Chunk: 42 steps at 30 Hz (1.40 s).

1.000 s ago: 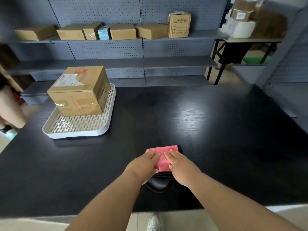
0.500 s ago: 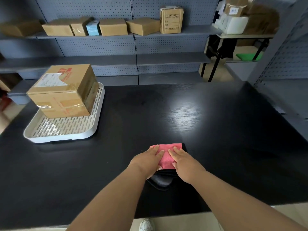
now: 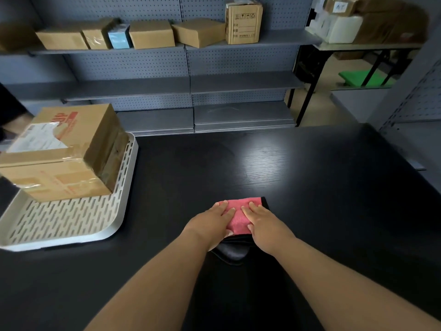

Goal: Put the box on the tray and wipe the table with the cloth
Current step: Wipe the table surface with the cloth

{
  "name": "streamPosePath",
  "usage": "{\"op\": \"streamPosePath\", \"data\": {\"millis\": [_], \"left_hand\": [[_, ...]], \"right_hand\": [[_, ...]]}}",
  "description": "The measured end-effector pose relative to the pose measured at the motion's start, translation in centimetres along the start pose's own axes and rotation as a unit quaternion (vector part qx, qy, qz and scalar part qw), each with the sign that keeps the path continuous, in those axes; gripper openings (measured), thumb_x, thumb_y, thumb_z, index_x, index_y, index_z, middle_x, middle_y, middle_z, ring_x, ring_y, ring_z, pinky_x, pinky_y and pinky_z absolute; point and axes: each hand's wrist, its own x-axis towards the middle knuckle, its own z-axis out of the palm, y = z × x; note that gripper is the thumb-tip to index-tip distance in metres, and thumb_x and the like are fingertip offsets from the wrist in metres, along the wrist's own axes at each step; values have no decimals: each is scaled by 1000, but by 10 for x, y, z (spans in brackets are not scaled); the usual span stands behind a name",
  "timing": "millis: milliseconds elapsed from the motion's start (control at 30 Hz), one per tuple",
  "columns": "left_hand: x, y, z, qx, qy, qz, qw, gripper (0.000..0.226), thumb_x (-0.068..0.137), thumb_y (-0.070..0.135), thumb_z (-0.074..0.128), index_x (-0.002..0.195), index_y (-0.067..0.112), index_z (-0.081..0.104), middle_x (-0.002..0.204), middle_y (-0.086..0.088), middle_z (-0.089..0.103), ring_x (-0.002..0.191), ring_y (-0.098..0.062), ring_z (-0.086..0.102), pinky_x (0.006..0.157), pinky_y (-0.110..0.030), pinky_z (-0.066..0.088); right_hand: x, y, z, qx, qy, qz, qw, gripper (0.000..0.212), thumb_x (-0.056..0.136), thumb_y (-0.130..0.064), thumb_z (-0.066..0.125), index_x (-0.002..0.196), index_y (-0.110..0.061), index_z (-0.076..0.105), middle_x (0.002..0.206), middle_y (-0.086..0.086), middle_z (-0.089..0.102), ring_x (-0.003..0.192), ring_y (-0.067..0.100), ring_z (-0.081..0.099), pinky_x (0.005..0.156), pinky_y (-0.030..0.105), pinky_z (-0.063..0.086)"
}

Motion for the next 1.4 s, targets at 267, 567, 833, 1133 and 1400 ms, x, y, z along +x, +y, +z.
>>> {"op": "streamPosePath", "data": {"millis": [267, 567, 833, 1133, 1400], "left_hand": [[52, -40, -29, -13, 14, -3, 1000, 63, 100, 38, 39, 153, 24, 7, 161, 2, -3, 148, -19, 8, 116, -36, 23], [106, -89, -57, 2, 30, 2, 1000, 63, 100, 38, 38, 153, 21, 7, 161, -4, -1, 149, -19, 3, 119, -36, 10], [142, -118, -76, -6, 37, -16, 999, 64, 100, 37, 38, 153, 19, 8, 161, -5, -1, 149, -21, 3, 120, -37, 10], [159, -129, -87, -5, 28, -27, 999, 64, 100, 37, 38, 153, 20, 6, 161, -4, -3, 149, -21, 1, 119, -37, 11], [153, -118, -90, 14, 17, -44, 999, 62, 101, 35, 36, 153, 19, 5, 161, -5, -3, 149, -22, 3, 118, -37, 16]], "right_hand": [[68, -4, -28, 3, 13, 7, 1000, 55, 101, -19, 34, 151, -21, 10, 161, 0, 3, 148, 18, 3, 121, 37, 13], [143, -15, -56, -5, 10, 15, 1000, 55, 101, -16, 30, 151, -18, 8, 161, 3, 0, 148, 20, 1, 122, 37, 8], [193, -21, -76, -19, 7, 25, 999, 56, 101, -13, 30, 151, -20, 6, 161, 1, -1, 148, 18, 0, 122, 34, 5], [214, -22, -84, -31, 14, 22, 999, 57, 100, -12, 31, 151, -19, 5, 161, 3, -1, 148, 19, 1, 120, 29, 2], [199, -21, -81, -20, 21, 22, 999, 56, 101, -13, 31, 151, -18, 6, 161, 5, 2, 148, 21, 4, 121, 32, 6]]}}
